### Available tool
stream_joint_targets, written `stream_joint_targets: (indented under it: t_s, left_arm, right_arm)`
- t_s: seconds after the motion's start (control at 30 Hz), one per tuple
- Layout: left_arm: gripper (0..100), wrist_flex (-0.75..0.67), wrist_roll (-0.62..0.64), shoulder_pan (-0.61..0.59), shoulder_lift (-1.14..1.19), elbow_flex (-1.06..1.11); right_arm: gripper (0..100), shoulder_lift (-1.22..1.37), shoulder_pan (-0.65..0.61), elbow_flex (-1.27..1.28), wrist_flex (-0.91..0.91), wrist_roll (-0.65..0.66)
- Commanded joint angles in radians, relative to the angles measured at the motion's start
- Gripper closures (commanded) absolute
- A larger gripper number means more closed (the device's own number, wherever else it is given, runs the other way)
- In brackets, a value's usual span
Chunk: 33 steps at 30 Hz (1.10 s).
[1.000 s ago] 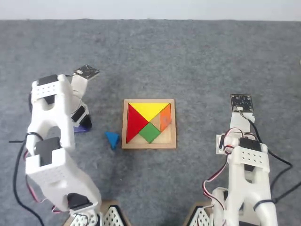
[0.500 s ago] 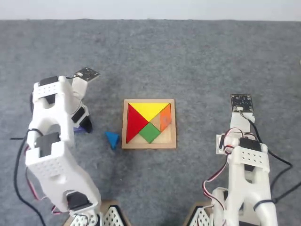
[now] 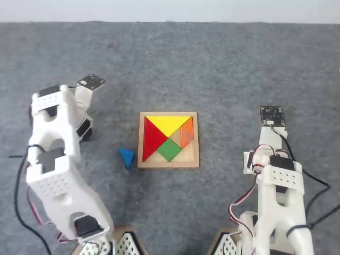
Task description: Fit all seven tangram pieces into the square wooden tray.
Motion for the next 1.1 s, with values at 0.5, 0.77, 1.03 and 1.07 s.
stream_joint_targets:
  t_s: [0.5,0.77,1.03,1.07]
  left_arm:
    - [99,0.341,-0.009,0.341,-0.330,-0.087]
    - [99,0.278,0.152,0.701,-0.358,-0.050]
    - [99,0.089,0.397,0.882,-0.164,-0.061]
    - [99,0.068,0.420,0.887,-0.133,-0.071]
  right_arm:
    - [75.7,-0.008,-0.007,-0.049,-0.019,0.005]
    - [75.7,-0.008,0.031,-0.055,-0.010,0.002]
    - [75.7,-0.008,0.128,-0.087,-0.008,-0.043]
    - [75.7,-0.008,0.128,-0.089,-0.008,-0.044]
